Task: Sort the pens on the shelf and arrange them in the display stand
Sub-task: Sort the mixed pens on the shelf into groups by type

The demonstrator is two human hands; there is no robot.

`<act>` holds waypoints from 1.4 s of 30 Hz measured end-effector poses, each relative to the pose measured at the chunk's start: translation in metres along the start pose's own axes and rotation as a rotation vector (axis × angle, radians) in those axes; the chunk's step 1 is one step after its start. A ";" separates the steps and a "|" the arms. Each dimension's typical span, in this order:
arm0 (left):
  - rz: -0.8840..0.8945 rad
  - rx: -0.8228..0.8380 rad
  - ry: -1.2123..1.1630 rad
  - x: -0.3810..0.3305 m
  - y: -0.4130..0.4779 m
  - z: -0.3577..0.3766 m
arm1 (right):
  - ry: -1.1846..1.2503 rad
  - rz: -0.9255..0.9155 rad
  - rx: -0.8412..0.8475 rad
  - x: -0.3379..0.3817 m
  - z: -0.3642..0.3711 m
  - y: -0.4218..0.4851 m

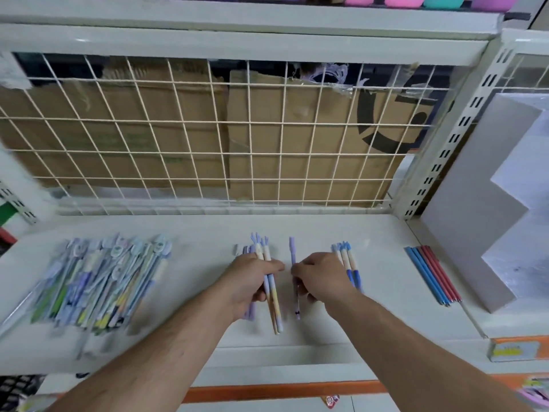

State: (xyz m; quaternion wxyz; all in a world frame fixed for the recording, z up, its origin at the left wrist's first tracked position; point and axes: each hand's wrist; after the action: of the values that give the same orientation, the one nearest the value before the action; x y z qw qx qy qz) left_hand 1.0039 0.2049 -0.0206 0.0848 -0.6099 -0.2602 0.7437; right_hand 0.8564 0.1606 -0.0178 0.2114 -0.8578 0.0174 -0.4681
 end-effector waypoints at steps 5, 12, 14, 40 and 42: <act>-0.004 -0.022 -0.008 -0.006 0.000 -0.036 | -0.176 -0.005 -0.020 0.007 0.033 0.010; 0.001 -0.025 -0.025 -0.010 0.001 -0.066 | -0.309 -0.007 -0.094 0.012 0.059 0.020; 0.001 -0.019 -0.029 -0.008 0.001 -0.070 | -0.357 -0.019 -0.125 0.011 0.063 0.021; 0.008 0.095 -0.010 -0.006 0.007 -0.036 | -0.180 -0.123 -0.132 0.004 0.039 -0.009; 0.012 0.089 -0.001 -0.006 0.008 -0.028 | -0.095 -0.122 -0.123 0.000 0.031 -0.012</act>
State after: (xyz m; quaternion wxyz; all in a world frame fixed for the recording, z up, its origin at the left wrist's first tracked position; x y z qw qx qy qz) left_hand 1.0335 0.2039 -0.0230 0.1070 -0.6067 -0.2231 0.7555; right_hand 0.8798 0.1825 -0.0275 0.1302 -0.8899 -0.0164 -0.4368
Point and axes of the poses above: each hand's wrist, its own y-axis towards the middle knuckle, its own z-axis out of the palm, x = y × z, and after that the axes turned 7 degrees about -y, right-handed
